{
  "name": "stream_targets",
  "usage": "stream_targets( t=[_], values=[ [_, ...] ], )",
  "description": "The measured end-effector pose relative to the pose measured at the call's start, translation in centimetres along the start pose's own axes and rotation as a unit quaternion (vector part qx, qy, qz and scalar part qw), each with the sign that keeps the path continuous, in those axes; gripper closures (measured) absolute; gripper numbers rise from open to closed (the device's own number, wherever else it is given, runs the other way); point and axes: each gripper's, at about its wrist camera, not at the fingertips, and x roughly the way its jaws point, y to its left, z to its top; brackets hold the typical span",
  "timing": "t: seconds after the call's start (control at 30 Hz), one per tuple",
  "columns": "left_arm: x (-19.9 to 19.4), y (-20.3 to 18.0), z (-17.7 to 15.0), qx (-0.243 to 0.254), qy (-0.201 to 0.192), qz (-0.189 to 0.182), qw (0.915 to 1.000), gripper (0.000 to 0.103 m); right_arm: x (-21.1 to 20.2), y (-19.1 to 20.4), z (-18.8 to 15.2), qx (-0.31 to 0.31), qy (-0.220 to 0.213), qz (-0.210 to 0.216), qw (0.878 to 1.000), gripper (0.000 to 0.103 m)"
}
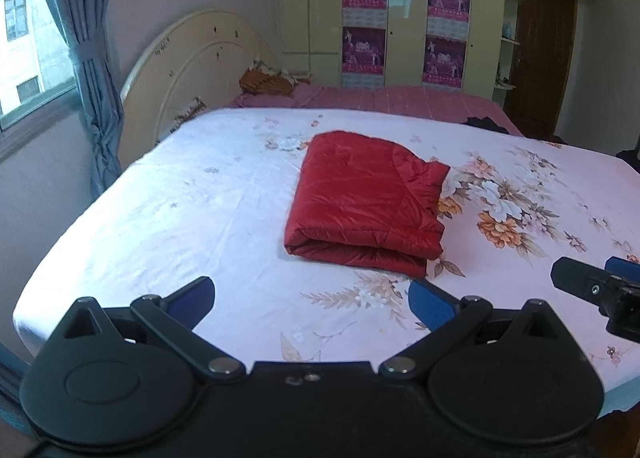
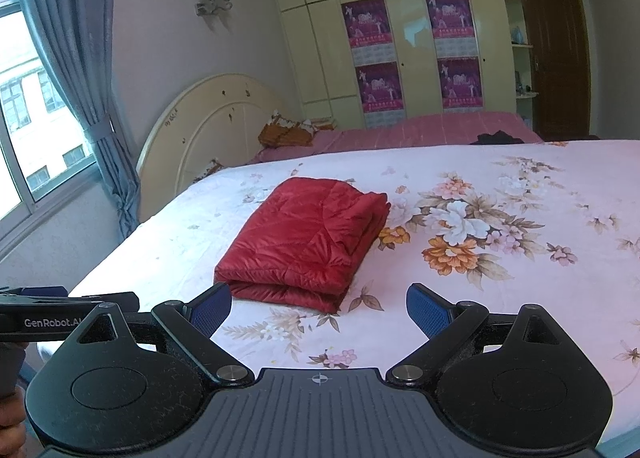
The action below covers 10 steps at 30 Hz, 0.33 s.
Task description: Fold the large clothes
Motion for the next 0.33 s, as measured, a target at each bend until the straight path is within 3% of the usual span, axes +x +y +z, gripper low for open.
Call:
stream_targets(
  t=[0.23, 0.33],
  values=[
    [1.3, -0.2, 0.5, 0.005, -0.053, -0.013, 0.9985, 0.006, 1.9, -1.0, 0.4, 0.01, 0.01, -0.011, 1.0, 0.01],
    [3.1, -0.2, 1.5, 0.008, -0.055, -0.008, 0.9984, 0.0, 3.1, -1.9, 0.5, 0.018, 0.018, -0.021, 0.999, 0.01]
  ],
)
